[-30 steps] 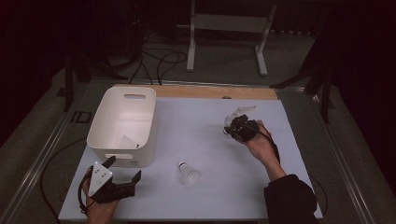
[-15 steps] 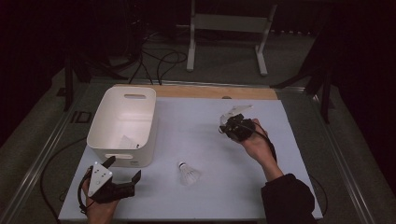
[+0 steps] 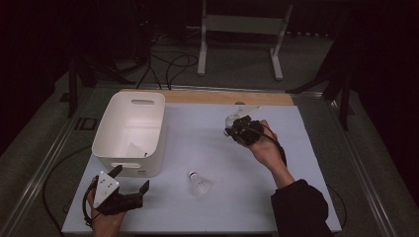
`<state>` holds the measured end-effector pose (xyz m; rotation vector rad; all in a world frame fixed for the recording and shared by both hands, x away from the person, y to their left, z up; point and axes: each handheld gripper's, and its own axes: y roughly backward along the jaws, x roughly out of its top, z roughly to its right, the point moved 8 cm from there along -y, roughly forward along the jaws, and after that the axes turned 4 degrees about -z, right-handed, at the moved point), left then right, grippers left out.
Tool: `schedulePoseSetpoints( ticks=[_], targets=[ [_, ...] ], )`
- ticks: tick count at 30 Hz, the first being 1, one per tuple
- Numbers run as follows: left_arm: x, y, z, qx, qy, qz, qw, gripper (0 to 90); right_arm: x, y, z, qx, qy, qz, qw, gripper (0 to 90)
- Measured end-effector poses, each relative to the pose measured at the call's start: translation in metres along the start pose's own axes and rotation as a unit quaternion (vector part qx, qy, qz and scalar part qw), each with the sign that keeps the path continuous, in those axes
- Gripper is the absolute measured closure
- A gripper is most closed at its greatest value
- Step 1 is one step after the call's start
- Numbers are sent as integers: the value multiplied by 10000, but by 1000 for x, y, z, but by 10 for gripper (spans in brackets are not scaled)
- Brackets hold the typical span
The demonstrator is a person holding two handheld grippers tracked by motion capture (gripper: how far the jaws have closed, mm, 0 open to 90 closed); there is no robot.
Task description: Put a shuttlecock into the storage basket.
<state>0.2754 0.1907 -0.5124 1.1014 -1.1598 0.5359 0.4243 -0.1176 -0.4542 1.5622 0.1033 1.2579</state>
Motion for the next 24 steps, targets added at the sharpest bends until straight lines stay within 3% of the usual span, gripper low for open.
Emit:
schedulePoseSetpoints(
  ticks=[12, 24],
  targets=[
    [0, 0, 0, -6, 1, 6, 10000, 0, 25, 1, -11, 29, 144, 145, 9998, 887],
    [0, 0, 0, -13, -16, -11, 10000, 0, 47, 2, -14, 24, 171, 275, 9995, 888]
  ],
)
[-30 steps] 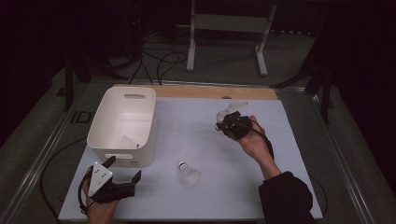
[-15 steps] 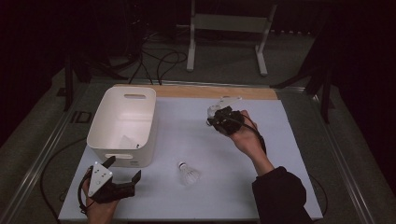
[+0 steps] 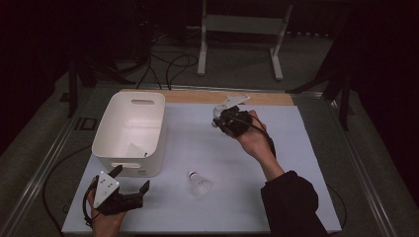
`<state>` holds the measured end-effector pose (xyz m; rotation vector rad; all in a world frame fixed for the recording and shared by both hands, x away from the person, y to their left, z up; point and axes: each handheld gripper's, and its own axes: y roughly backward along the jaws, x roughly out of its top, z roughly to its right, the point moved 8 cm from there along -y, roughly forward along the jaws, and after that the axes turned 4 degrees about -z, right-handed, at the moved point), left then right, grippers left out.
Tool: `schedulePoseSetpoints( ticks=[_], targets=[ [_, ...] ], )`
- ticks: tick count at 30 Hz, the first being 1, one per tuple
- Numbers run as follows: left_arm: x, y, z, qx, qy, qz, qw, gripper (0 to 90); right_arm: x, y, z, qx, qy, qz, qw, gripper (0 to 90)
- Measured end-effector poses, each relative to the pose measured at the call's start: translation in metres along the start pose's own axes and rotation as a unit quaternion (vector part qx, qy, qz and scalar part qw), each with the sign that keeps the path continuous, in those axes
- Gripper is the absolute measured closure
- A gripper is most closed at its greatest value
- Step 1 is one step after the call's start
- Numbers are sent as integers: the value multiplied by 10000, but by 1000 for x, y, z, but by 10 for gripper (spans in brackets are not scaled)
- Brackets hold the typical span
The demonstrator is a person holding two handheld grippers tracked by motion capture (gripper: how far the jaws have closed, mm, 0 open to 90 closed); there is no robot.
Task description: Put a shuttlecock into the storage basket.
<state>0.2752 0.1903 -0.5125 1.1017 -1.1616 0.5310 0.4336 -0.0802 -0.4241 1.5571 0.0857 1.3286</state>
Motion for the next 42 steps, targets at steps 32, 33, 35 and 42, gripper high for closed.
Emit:
schedulePoseSetpoints(
  ticks=[32, 33, 35, 42],
  targets=[
    [0, 0, 0, -3, 26, 24, 10000, 0, 40, -8, -16, 99, 80, 205, 9997, 887],
    [0, 0, 0, -2, 27, 28, 10000, 0, 41, -9, -16, 104, 105, 207, 9997, 887],
    [0, 0, 0, -5, 16, 17, 10000, 0, 43, -9, -17, 100, 108, 216, 9997, 887],
    [0, 0, 0, -9, 11, 16, 10000, 0, 51, -8, -19, 117, 113, 274, 9995, 888]
  ],
)
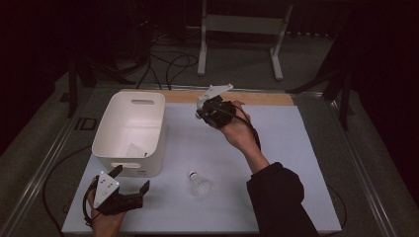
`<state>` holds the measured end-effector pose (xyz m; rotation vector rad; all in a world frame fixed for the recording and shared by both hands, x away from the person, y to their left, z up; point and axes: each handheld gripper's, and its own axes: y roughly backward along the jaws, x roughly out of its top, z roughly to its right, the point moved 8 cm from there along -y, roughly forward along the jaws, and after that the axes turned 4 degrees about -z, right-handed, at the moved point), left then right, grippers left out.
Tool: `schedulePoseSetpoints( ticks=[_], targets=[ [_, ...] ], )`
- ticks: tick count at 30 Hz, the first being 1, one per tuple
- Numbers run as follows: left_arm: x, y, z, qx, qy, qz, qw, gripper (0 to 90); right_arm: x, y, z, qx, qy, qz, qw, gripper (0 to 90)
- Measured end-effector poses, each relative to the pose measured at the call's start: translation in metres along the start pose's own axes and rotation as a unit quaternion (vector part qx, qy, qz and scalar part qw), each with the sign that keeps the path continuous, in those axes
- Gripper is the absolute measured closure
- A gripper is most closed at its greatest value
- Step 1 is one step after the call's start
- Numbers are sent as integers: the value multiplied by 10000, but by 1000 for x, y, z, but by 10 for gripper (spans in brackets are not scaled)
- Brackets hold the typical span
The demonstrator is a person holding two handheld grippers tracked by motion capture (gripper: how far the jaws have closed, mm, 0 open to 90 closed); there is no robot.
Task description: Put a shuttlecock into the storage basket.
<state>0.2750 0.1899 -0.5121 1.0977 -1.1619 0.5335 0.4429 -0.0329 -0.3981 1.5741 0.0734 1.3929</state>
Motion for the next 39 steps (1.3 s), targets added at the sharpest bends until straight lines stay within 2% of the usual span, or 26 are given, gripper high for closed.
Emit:
schedulePoseSetpoints(
  ticks=[20, 39],
  targets=[
    [0, 0, 0, -10, -10, 4, 10000, 0, 26, -4, -9, 82, 33, 182, 9998, 888],
    [0, 0, 1, -16, -17, 5, 10000, 0, 39, -6, -13, 186, -20, 290, 9994, 888]
  ],
)
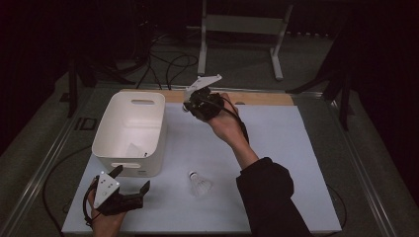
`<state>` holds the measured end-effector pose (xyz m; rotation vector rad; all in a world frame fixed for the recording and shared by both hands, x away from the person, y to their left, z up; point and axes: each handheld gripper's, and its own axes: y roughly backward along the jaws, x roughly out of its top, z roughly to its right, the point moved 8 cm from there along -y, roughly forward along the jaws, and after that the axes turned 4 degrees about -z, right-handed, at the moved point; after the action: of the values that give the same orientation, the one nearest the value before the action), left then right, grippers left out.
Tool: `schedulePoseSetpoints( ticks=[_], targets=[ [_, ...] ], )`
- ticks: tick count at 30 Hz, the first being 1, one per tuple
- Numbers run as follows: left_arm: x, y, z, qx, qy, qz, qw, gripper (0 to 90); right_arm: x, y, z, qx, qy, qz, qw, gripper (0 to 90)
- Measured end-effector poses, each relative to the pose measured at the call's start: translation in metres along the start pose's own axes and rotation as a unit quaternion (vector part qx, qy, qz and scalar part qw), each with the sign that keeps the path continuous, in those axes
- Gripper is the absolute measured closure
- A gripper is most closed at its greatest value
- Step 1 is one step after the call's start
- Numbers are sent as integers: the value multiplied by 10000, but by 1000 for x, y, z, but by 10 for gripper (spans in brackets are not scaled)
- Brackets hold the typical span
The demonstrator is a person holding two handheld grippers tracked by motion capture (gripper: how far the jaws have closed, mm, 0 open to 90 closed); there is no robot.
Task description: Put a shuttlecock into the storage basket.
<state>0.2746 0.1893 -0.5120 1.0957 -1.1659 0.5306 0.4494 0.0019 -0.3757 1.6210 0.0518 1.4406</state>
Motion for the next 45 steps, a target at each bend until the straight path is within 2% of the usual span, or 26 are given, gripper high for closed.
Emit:
schedulePoseSetpoints(
  ticks=[29, 45],
  targets=[
    [0, 1, -1, 11, 12, 9, 10000, 0, 21, -2, -16, 255, -53, 196, 9995, 888],
    [0, 1, -1, 17, 8, 15, 10000, 0, 30, -3, -21, 301, -84, 274, 9991, 888]
  ],
)
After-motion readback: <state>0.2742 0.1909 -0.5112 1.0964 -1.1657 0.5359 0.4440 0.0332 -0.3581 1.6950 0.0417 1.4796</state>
